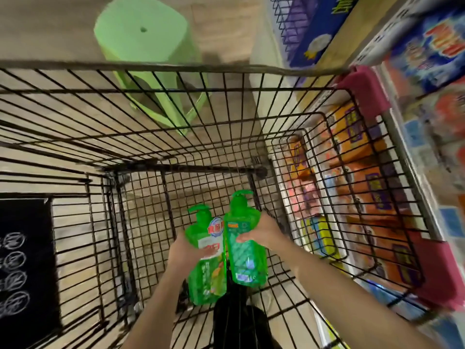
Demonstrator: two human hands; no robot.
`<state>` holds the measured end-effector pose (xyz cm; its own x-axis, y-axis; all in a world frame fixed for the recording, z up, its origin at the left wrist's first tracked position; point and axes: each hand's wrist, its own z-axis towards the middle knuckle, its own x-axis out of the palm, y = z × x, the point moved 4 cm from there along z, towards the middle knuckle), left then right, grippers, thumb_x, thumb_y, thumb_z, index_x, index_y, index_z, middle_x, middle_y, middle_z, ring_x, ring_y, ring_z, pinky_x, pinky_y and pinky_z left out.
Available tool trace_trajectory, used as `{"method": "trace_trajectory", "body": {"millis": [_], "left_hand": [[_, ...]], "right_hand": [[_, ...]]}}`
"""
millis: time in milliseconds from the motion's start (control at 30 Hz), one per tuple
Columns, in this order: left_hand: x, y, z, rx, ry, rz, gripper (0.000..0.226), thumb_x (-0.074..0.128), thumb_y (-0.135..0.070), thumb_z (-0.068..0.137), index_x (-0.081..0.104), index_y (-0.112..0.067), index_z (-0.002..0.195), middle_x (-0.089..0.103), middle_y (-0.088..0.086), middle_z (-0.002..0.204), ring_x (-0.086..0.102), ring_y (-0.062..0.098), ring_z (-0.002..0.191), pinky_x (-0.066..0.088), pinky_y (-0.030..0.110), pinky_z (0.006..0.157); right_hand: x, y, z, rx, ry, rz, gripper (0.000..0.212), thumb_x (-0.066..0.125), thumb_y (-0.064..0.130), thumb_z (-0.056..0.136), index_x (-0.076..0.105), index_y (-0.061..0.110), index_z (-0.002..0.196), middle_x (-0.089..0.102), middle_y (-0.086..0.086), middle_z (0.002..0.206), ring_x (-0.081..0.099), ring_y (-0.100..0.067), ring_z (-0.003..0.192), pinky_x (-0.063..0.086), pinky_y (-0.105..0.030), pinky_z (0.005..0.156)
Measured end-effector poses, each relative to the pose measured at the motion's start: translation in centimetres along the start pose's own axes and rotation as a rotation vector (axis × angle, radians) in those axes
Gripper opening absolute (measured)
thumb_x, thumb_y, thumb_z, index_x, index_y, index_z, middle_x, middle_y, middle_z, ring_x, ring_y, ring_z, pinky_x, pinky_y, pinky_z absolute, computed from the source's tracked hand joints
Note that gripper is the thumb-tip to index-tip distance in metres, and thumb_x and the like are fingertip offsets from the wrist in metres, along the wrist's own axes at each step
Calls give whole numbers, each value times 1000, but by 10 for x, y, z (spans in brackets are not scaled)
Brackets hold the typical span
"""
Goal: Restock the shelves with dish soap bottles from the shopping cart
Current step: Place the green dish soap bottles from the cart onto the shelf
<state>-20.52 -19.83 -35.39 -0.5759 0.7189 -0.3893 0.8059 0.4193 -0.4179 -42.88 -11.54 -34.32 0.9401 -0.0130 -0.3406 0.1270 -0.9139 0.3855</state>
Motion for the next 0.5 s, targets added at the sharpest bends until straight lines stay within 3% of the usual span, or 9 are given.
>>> {"method": "trace_trajectory", "body": {"millis": [133,233,367,500], "left_hand": [[-8,-28,-19,96,-32,103,82,91,-46,45,50,-18,111,65,-5,102,62,15,91,50,30,73],[-17,-51,-34,138,-52,130,79,90,-45,50,50,-17,111,64,-5,100,61,14,89,45,26,64],[-31,-83,-64,252,-124,146,87,84,-60,39,55,-23,113,67,-12,97,63,10,87,44,22,62],[-45,-121,-113,363,-227,127,68,91,-36,52,45,-22,100,59,-8,91,57,14,84,41,26,62]], "right_hand": [[-29,16,-31,-127,-107,16,66,92,31,38,64,28,97,70,10,94,66,-10,89,53,-32,85],[-53,26,-57,-226,-198,24,55,92,19,49,60,26,94,64,12,86,61,-9,82,47,-24,74],[-80,39,-101,-329,-392,-27,73,91,27,50,56,16,113,56,6,97,56,-12,92,40,-22,71],[-110,47,-157,-435,-478,17,73,90,23,54,53,12,116,54,3,100,50,-12,91,39,-22,72]]}}
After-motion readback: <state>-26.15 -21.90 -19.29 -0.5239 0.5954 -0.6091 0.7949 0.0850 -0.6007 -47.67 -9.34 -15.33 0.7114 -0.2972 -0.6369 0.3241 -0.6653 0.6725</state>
